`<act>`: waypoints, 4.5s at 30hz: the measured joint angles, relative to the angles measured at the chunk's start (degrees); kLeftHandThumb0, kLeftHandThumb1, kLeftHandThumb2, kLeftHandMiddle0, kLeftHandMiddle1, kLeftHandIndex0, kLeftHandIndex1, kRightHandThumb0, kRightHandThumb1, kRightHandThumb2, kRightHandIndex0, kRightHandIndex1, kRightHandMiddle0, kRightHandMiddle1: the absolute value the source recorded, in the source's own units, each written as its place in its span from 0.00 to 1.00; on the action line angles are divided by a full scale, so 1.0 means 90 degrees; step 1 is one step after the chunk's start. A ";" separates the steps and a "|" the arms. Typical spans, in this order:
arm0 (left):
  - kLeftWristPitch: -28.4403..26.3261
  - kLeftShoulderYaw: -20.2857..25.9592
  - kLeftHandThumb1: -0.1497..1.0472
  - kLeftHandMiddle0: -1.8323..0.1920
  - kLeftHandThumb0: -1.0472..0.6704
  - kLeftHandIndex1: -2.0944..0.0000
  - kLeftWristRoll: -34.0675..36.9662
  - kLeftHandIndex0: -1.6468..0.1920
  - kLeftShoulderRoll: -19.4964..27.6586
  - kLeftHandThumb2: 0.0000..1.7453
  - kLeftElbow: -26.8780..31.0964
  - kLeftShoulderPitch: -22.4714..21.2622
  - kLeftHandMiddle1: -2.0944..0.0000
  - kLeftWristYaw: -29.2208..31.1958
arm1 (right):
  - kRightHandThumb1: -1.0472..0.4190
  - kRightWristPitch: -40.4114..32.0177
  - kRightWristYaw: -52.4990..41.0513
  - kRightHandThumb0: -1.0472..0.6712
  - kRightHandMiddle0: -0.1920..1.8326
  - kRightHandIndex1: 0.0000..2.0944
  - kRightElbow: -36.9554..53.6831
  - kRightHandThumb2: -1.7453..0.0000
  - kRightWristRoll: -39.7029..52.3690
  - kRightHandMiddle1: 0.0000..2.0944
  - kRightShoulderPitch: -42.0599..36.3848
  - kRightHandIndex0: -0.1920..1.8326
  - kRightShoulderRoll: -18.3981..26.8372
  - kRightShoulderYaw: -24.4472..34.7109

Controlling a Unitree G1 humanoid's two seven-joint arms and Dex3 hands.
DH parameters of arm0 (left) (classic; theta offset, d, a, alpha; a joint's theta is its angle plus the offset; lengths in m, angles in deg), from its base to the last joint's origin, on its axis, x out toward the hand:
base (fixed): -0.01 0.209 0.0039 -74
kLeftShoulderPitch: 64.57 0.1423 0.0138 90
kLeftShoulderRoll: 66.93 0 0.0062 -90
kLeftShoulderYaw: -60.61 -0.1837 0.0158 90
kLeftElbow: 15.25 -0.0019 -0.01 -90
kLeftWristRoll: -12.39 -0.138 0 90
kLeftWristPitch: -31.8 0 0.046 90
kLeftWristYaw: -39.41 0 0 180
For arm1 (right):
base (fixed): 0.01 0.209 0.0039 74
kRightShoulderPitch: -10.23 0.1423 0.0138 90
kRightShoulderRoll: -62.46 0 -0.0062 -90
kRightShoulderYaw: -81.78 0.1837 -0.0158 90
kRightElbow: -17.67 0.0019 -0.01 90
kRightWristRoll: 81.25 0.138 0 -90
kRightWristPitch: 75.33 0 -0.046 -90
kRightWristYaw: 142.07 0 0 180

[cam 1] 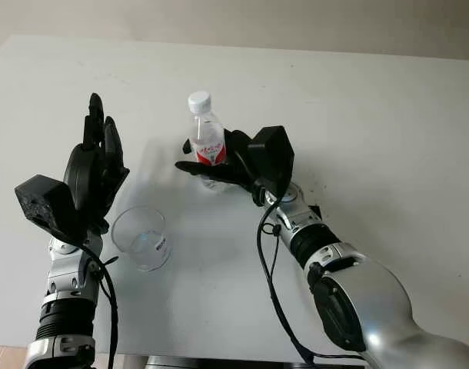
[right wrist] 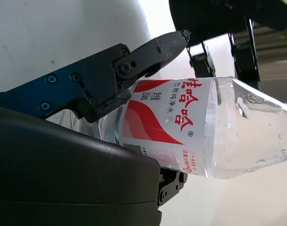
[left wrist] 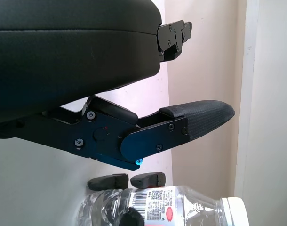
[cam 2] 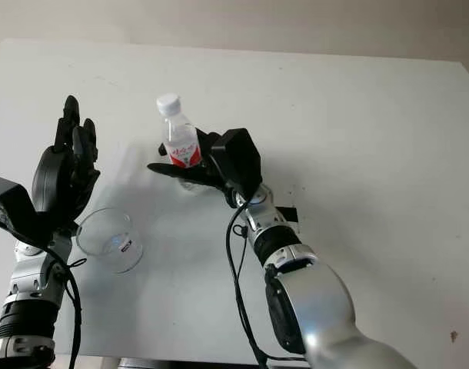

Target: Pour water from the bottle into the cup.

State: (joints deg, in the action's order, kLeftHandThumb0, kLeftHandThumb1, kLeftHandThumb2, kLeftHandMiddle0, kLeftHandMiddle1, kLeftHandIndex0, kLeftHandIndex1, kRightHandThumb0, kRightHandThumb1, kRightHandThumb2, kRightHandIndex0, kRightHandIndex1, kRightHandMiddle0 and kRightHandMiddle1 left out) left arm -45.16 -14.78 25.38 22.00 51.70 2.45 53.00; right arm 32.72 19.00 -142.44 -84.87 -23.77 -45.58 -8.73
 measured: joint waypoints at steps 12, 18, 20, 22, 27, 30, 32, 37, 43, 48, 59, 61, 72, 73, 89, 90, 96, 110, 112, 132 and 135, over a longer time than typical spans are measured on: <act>0.0031 -0.0002 1.00 1.00 0.18 1.00 -0.0009 1.00 0.0000 0.40 -0.0073 -0.0011 1.00 0.0013 | 0.00 0.0666 0.1367 0.48 0.60 1.00 0.0009 0.91 -0.0990 1.00 0.0062 0.61 0.0197 -0.0595; 0.0127 0.0005 1.00 1.00 0.18 1.00 0.0001 1.00 0.0000 0.40 -0.0138 -0.0045 1.00 0.0020 | 0.00 0.1420 0.2697 0.53 0.56 1.00 0.0194 0.88 -0.2049 1.00 0.0333 0.65 0.0620 -0.1229; 0.0134 0.0007 1.00 1.00 0.18 1.00 0.0000 1.00 0.0000 0.40 -0.0138 -0.0046 1.00 0.0012 | 0.00 0.1625 0.3217 0.54 0.54 1.00 0.0274 0.89 -0.2547 1.00 0.0499 0.69 0.0824 -0.1546; 0.0134 0.0007 1.00 1.00 0.18 1.00 0.0000 1.00 0.0000 0.40 -0.0138 -0.0047 1.00 0.0010 | 0.00 0.1775 0.3613 0.54 0.53 1.00 0.0312 0.90 -0.2960 1.00 0.0676 0.71 0.0985 -0.1817; 0.0133 0.0006 1.00 1.00 0.18 1.00 0.0000 1.00 0.0000 0.40 -0.0138 -0.0047 1.00 0.0010 | 0.03 0.2035 0.4398 0.54 0.53 1.00 0.0331 0.87 -0.3705 1.00 0.0881 0.71 0.1245 -0.2388; 0.0133 0.0004 1.00 1.00 0.18 1.00 0.0000 1.00 0.0000 0.40 -0.0138 -0.0047 1.00 0.0008 | 0.25 0.2107 0.4753 0.54 0.55 1.00 0.0329 0.53 -0.4089 1.00 0.0886 0.70 0.1363 -0.2691; 0.0133 0.0001 1.00 1.00 0.18 1.00 -0.0007 1.00 0.0000 0.40 -0.0138 -0.0048 1.00 -0.0026 | 0.30 0.2149 0.4980 0.53 0.56 1.00 0.0328 0.46 -0.4340 1.00 0.0929 0.71 0.1443 -0.2913; 0.0133 -0.0014 1.00 1.00 0.18 1.00 -0.0027 1.00 -0.0004 0.40 -0.0141 -0.0059 1.00 -0.0055 | 0.31 0.2156 0.5625 0.52 0.53 1.00 0.0318 0.44 -0.4925 1.00 0.1142 0.70 0.1555 -0.3406; 0.0133 -0.0015 1.00 1.00 0.17 1.00 -0.0028 1.00 -0.0046 0.39 -0.0145 -0.0062 1.00 -0.0120 | 0.26 0.2313 0.5805 0.51 0.48 1.00 0.0287 0.51 -0.5022 1.00 0.1242 0.64 0.1554 -0.3603; 0.0134 -0.0015 1.00 1.00 0.17 1.00 -0.0027 1.00 -0.0065 0.39 -0.0202 -0.0094 1.00 -0.0121 | 0.22 0.2388 0.6136 0.50 0.49 1.00 0.0287 0.55 -0.5076 1.00 0.1252 0.66 0.1544 -0.3728; 0.0135 -0.0016 1.00 1.00 0.17 1.00 -0.0029 1.00 -0.0099 0.39 -0.0286 -0.0137 1.00 -0.0160 | 0.27 0.2743 0.6485 0.50 0.56 1.00 0.0439 0.45 -0.5133 1.00 0.1275 0.67 0.1490 -0.3863; 0.0135 -0.0016 1.00 1.00 0.17 1.00 -0.0029 1.00 -0.0100 0.39 -0.0286 -0.0138 1.00 -0.0167 | 0.25 0.2785 0.6493 0.49 0.57 1.00 0.0531 0.45 -0.5157 1.00 0.1286 0.70 0.1472 -0.3884; 0.0134 -0.0067 1.00 1.00 0.17 1.00 -0.0037 1.00 -0.0100 0.40 -0.0284 -0.0138 1.00 -0.0190 | 0.07 0.2536 0.7460 0.41 0.52 1.00 0.0837 0.82 -0.6109 1.00 0.1482 0.71 0.1461 -0.4449; 0.0134 -0.0070 1.00 1.00 0.17 1.00 -0.0037 1.00 -0.0100 0.40 -0.0284 -0.0138 1.00 -0.0193 | 0.06 0.2471 0.7515 0.40 0.51 1.00 0.0844 0.85 -0.6187 1.00 0.1490 0.71 0.1459 -0.4496; 0.0142 -0.0098 1.00 1.00 0.17 1.00 -0.0040 1.00 -0.0101 0.40 -0.0284 -0.0138 1.00 -0.0212 | 0.00 0.1805 0.8483 0.40 0.50 1.00 0.1116 0.87 -0.6998 1.00 0.1589 0.71 0.1474 -0.5112; 0.0142 -0.0100 1.00 1.00 0.17 1.00 -0.0040 1.00 -0.0101 0.40 -0.0285 -0.0138 1.00 -0.0211 | 0.00 0.1786 0.8502 0.40 0.50 1.00 0.1135 0.87 -0.7019 1.00 0.1589 0.71 0.1479 -0.5137; 0.0156 -0.0101 1.00 1.00 0.17 1.00 -0.0045 1.00 -0.0103 0.40 -0.0298 -0.0139 1.00 -0.0236 | 0.00 0.1746 0.8718 0.40 0.54 1.00 0.1276 0.86 -0.7027 1.00 0.1589 0.73 0.1515 -0.5151; 0.0183 -0.0101 1.00 1.00 0.17 1.00 -0.0045 1.00 -0.0109 0.40 -0.0344 -0.0159 1.00 -0.0223 | 0.00 0.1056 0.9455 0.41 0.49 1.00 0.1352 0.86 -0.7575 1.00 0.1642 0.73 0.1555 -0.5449; 0.0182 -0.0101 1.00 1.00 0.17 1.00 -0.0045 1.00 -0.0110 0.40 -0.0344 -0.0159 1.00 -0.0232 | 0.00 0.0964 0.9447 0.41 0.48 1.00 0.1372 0.86 -0.7626 1.00 0.1661 0.72 0.1569 -0.5482; 0.0117 -0.0126 1.00 1.00 0.18 1.00 -0.0047 1.00 -0.0114 0.42 -0.0304 -0.0159 1.00 -0.0245 | 0.23 0.2223 0.7750 0.51 0.60 1.00 0.1348 0.50 -0.5171 1.00 0.1270 0.76 0.1553 -0.4235; 0.0116 -0.0126 1.00 1.00 0.18 1.00 -0.0048 1.00 -0.0114 0.42 -0.0290 -0.0159 1.00 -0.0244 | 0.22 0.2481 0.6513 0.53 0.62 1.00 0.1362 0.53 -0.4051 1.00 0.0893 0.79 0.1536 -0.3597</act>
State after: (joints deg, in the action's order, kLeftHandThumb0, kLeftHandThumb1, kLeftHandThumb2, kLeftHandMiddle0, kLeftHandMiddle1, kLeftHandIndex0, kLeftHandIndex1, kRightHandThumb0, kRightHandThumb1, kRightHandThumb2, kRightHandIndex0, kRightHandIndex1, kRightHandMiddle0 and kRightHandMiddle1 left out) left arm -44.12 -15.91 24.95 20.98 49.09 1.02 50.81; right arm 55.05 77.61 -130.18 -121.33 -15.74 -31.75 -41.10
